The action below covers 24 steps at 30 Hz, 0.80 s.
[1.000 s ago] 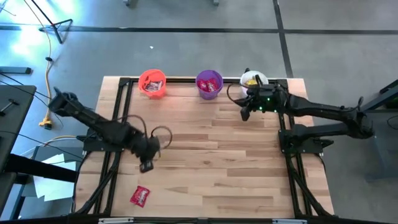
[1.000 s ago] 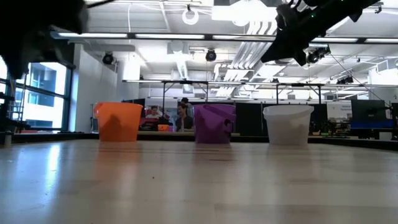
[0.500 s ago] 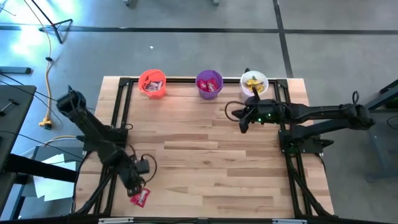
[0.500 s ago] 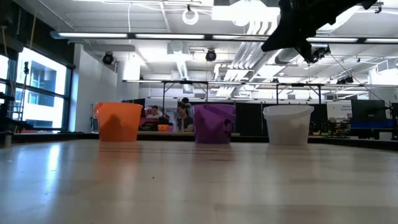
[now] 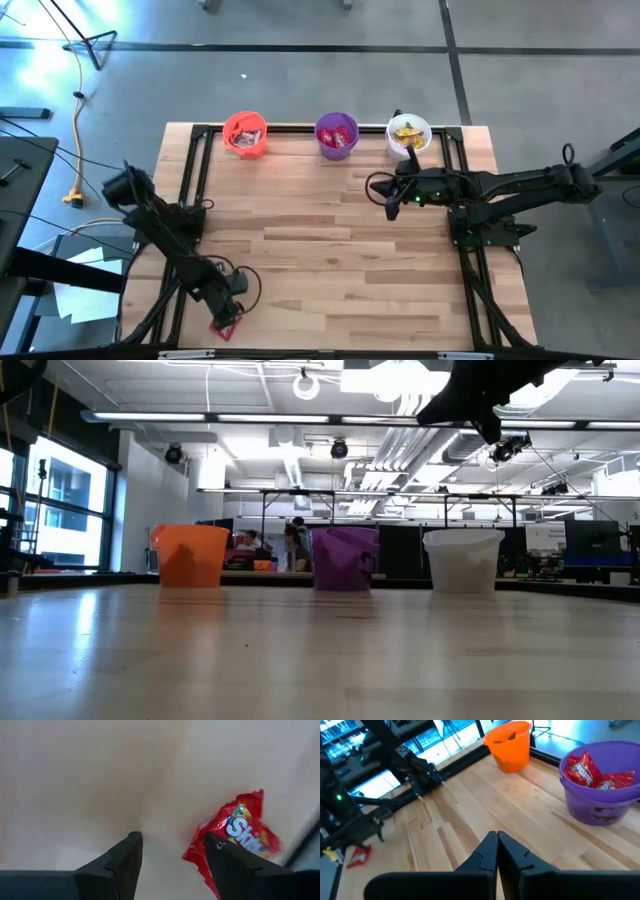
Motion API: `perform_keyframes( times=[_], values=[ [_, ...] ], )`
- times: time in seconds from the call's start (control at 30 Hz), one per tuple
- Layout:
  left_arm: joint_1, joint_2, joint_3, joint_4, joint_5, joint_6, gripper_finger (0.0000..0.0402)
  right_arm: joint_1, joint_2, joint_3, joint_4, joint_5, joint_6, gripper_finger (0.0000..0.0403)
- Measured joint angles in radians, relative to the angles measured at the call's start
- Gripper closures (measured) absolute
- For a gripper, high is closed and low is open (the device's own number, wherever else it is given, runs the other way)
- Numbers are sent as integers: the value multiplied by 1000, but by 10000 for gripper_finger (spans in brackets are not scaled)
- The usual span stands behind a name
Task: Sort candy
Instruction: Put the red candy into the purple bucket
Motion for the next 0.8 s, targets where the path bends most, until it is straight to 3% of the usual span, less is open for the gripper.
perform_keyframes(
  times=[0.17, 0.27, 0.53, 0.8],
  values=[
    [-10, 35, 7, 83, 42, -7, 208, 0, 0, 0, 18, 0, -2, 403],
    [-8, 36, 7, 79, 31, -4, 232, 0, 0, 0, 17, 0, -2, 403],
    [5, 19, 4, 18, 1, 87, 387, 0, 0, 0, 17, 0, -2, 403],
    [61, -114, 0, -46, -63, 125, 401, -1, 0, 0, 23, 0, -2, 403]
  ],
)
